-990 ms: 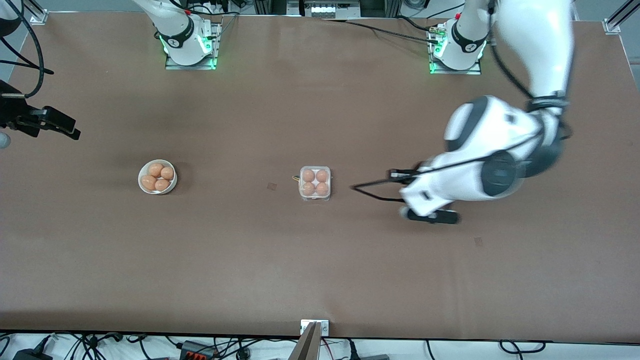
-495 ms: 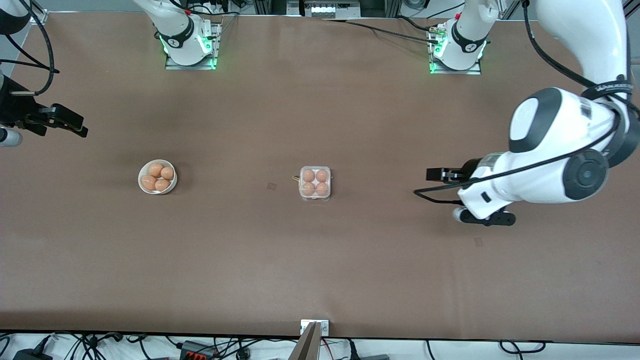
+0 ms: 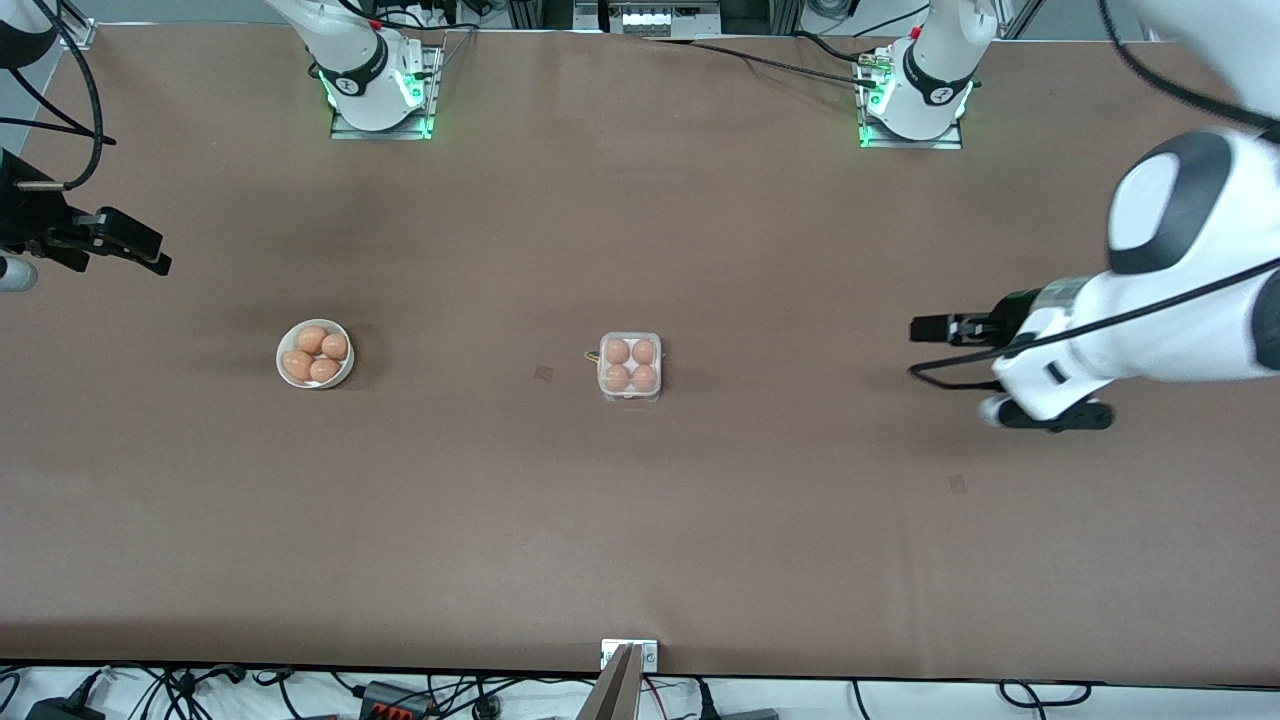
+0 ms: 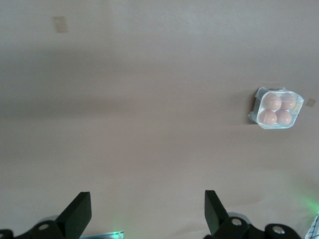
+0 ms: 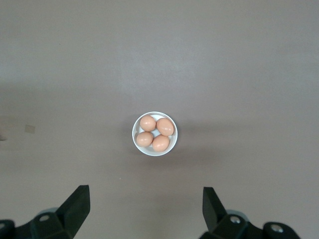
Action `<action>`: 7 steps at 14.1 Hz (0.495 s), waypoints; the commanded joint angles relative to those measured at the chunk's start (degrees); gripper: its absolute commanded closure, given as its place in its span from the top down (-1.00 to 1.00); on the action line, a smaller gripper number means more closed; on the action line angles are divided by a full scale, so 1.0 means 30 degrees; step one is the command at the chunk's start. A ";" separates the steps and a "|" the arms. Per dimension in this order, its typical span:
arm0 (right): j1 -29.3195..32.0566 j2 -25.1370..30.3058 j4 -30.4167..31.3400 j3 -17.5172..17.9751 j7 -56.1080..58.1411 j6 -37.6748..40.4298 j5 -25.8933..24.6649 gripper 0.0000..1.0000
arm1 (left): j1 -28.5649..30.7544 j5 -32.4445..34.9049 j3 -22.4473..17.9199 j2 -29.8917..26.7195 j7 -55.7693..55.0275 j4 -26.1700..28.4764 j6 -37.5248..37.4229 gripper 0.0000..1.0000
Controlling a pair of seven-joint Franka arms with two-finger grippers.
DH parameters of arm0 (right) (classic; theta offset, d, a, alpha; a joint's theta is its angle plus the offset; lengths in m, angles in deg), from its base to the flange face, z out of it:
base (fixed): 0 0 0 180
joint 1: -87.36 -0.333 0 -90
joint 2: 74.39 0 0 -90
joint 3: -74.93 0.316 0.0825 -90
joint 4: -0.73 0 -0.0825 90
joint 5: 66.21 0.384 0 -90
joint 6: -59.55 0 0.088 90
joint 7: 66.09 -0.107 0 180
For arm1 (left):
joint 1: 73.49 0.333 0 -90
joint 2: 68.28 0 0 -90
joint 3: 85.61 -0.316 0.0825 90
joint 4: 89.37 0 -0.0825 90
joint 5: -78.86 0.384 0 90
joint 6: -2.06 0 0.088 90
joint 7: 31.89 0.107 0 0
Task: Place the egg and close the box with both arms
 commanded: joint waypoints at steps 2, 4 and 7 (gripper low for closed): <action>0.0160 0.0934 0.0970 0.0093 0.0069 -0.0407 -0.0290 1.00 | 0.1248 0.0623 -0.0085 -0.1304 0.3678 0.0630 -0.0194 1.00; 0.0160 0.0875 0.0794 0.0093 0.0275 -0.0349 -0.0319 1.00 | 0.1807 0.0913 -0.0173 -0.2703 0.4569 0.1735 0.0243 1.00; 0.0335 0.0757 0.0677 0.0035 0.0187 0.0178 -0.0173 1.00 | 0.1866 0.2084 -0.0232 -0.5633 0.4307 0.5073 0.2673 1.00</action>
